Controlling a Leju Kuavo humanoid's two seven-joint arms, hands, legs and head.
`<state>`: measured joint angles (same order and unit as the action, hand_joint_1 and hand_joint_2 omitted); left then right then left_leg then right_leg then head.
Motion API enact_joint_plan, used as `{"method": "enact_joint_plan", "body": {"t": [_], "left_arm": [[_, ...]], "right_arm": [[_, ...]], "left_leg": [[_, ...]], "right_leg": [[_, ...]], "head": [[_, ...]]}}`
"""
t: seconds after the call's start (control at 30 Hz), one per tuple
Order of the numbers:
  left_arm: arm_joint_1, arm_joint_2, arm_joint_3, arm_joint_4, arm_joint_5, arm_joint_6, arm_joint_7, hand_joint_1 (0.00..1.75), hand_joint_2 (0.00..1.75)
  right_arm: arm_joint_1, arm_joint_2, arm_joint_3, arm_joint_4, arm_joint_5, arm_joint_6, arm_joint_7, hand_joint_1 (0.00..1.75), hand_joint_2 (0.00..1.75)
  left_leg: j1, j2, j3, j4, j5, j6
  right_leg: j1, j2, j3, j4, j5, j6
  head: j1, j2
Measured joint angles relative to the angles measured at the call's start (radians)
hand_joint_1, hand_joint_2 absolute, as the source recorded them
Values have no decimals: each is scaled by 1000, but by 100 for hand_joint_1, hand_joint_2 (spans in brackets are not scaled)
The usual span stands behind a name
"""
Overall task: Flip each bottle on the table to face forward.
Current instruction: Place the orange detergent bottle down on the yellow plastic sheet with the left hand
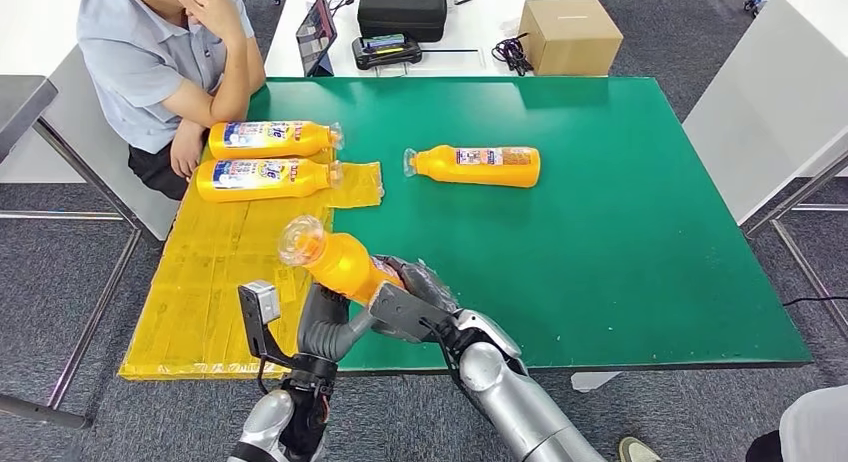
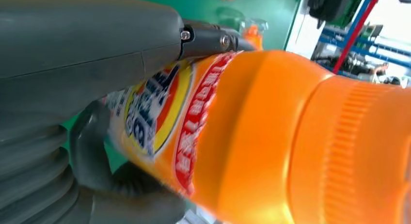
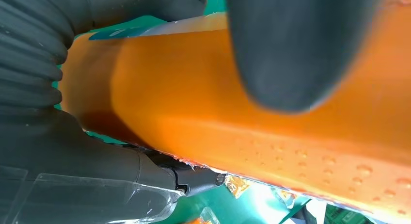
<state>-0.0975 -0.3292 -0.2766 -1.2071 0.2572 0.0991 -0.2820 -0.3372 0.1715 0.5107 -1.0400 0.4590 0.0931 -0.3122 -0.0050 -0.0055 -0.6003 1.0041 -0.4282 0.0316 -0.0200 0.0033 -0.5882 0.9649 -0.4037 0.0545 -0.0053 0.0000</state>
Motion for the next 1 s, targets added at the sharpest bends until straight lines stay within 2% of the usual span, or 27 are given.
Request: {"method": "enact_joint_plan", "body": {"t": [0.23,0.8,1.0], "left_arm": [[-20,0,-1,27,4,38,-29,175,175],[-32,0,-1,42,4,43,-34,175,175],[-36,0,-10,41,18,61,-65,175,175]], "right_arm": [[-7,1,15,3,-5,-2,3,175,175],[-13,2,23,10,-8,-4,6,175,175],[-22,2,38,18,-19,-4,7,175,175]], "left_leg": [[0,0,0,0,0,0],[0,0,0,0,0,0],[0,0,0,0,0,0]], "right_leg": [[0,0,0,0,0,0],[0,0,0,0,0,0],[0,0,0,0,0,0]], "head": [[0,0],[0,0],[0,0]]}}
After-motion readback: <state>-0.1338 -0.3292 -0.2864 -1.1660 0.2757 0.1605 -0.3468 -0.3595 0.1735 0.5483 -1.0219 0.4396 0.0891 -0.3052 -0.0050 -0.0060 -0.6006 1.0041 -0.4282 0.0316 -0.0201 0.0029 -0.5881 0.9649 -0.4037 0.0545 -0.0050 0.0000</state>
